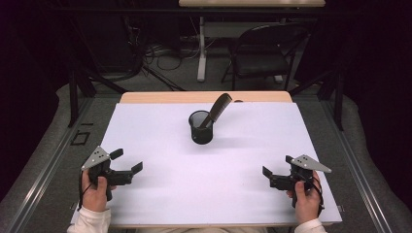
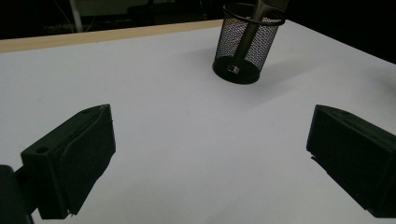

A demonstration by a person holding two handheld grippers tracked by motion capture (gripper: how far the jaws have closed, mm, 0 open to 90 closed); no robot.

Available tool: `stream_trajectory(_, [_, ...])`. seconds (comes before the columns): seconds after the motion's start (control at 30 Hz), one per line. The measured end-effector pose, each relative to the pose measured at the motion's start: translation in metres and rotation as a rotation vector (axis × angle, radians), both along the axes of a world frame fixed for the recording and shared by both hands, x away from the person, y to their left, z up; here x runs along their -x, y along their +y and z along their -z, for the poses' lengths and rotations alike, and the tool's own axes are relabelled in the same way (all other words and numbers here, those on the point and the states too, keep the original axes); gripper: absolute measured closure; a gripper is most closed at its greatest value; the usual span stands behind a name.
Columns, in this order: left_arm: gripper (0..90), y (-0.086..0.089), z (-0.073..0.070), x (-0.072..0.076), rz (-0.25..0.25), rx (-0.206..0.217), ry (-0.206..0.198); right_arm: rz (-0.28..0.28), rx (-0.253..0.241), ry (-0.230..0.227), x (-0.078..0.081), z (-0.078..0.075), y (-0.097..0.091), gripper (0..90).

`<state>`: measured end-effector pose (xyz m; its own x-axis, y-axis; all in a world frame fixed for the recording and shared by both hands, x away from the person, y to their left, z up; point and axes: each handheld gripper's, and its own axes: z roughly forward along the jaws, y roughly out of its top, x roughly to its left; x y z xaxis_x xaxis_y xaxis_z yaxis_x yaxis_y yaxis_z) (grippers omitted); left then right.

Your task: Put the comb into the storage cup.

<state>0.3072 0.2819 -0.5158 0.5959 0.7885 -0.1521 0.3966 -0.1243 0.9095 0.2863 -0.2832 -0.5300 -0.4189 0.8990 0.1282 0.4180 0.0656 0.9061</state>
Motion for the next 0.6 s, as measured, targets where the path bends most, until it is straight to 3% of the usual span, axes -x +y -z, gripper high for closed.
stream_trajectory(0.6, [1.4,0.0012,0.008,-0.002,0.0,-0.018,-0.011,-0.004,-0.003,0.016,0.0003,0.0086,-0.0054,0.0])
